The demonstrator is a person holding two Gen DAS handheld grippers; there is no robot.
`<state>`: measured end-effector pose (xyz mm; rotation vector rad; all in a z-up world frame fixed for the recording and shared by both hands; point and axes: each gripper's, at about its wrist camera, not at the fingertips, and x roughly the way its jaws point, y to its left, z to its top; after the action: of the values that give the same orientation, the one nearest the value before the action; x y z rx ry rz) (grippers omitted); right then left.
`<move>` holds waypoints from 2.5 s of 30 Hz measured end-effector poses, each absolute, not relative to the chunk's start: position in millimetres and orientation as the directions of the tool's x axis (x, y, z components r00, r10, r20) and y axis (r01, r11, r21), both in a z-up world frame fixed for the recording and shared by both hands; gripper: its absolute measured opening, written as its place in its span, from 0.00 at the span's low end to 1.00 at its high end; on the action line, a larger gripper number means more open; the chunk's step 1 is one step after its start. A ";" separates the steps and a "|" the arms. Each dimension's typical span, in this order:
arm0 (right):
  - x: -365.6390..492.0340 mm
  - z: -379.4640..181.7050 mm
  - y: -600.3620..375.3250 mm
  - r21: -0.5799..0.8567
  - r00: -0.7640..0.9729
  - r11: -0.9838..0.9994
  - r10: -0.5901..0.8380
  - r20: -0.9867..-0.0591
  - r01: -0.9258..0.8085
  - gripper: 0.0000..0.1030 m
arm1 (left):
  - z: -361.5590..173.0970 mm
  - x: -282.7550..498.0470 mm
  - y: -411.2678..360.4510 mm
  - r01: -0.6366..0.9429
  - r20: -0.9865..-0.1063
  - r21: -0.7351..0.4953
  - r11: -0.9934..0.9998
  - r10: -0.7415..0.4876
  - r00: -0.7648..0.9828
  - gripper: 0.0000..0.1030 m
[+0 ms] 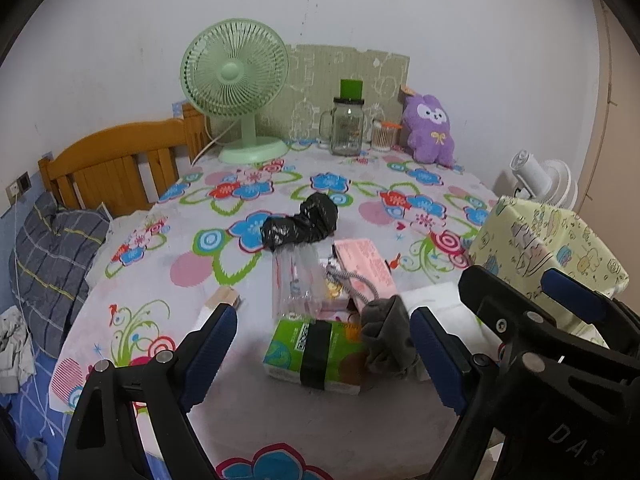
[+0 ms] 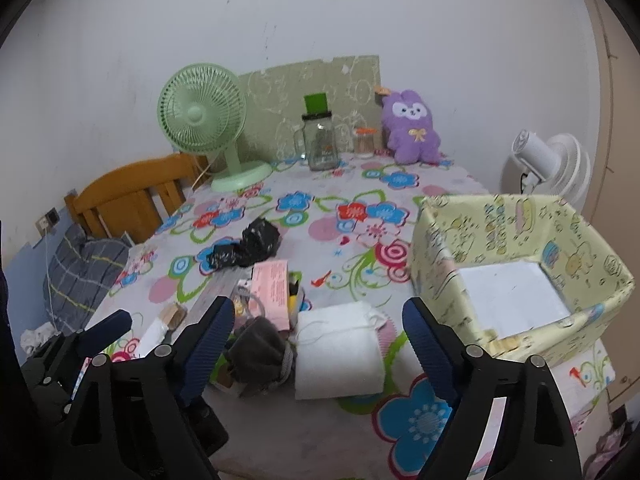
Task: Organize soft objects
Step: 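Move the right gripper down toward the grey sock, then grasp the grey sock with the right gripper while the left gripper grasps the green tissue pack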
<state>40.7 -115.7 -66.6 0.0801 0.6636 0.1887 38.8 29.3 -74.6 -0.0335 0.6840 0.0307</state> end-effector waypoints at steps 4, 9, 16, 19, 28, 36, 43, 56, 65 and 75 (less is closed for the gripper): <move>44.9 -74.7 -109.0 0.132 0.753 0.978 0.208 -0.625 -0.161 0.84 | -81.7 41.8 33.0 -0.042 -0.649 -0.024 0.999 0.016 0.760 0.86; 50.3 -84.1 -99.1 0.134 0.730 0.974 0.226 -0.645 -0.184 0.84 | -91.6 45.2 36.2 -0.045 -0.673 -0.031 0.999 0.012 0.740 0.86; 58.7 -98.9 -87.2 0.137 0.692 0.969 0.242 -0.680 -0.204 0.84 | -103.8 50.8 37.7 -0.036 -0.695 -0.032 0.999 0.003 0.719 0.86; 62.7 -104.2 -84.0 0.145 0.681 0.968 0.248 -0.689 -0.206 0.83 | -107.0 53.7 40.3 -0.032 -0.701 -0.027 0.999 0.004 0.713 0.86; 73.8 -118.5 -71.3 0.168 0.620 0.956 0.284 -0.731 -0.239 0.70 | -119.4 61.0 43.2 -0.027 -0.730 -0.018 0.999 0.005 0.684 0.86; 78.9 -127.1 -70.1 0.173 0.606 0.960 0.273 -0.747 -0.219 0.53 | -124.4 66.3 42.5 -0.021 -0.739 -0.025 0.999 -0.005 0.674 0.86; 79.6 -125.6 -73.1 0.175 0.616 0.963 0.267 -0.741 -0.207 0.43 | -126.0 70.7 41.6 -0.015 -0.743 -0.036 0.999 -0.016 0.669 0.86; 78.4 -123.6 -76.0 0.167 0.625 0.967 0.251 -0.739 -0.192 0.39 | -134.3 75.0 38.1 0.003 -0.770 -0.073 0.997 -0.058 0.636 0.70; 76.0 -121.6 -76.4 0.168 0.629 0.968 0.249 -0.737 -0.186 0.37 | -131.8 72.1 38.5 0.002 -0.764 -0.075 0.997 -0.059 0.643 0.67; 66.3 -107.0 -77.6 0.169 0.656 0.967 0.254 -0.711 -0.192 0.36 | -110.2 59.6 35.6 -0.002 -0.729 -0.100 0.995 -0.072 0.681 0.67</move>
<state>66.3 -77.6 -107.0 0.0814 0.8171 0.2533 59.6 35.6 -110.2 -0.0956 0.8209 -0.0391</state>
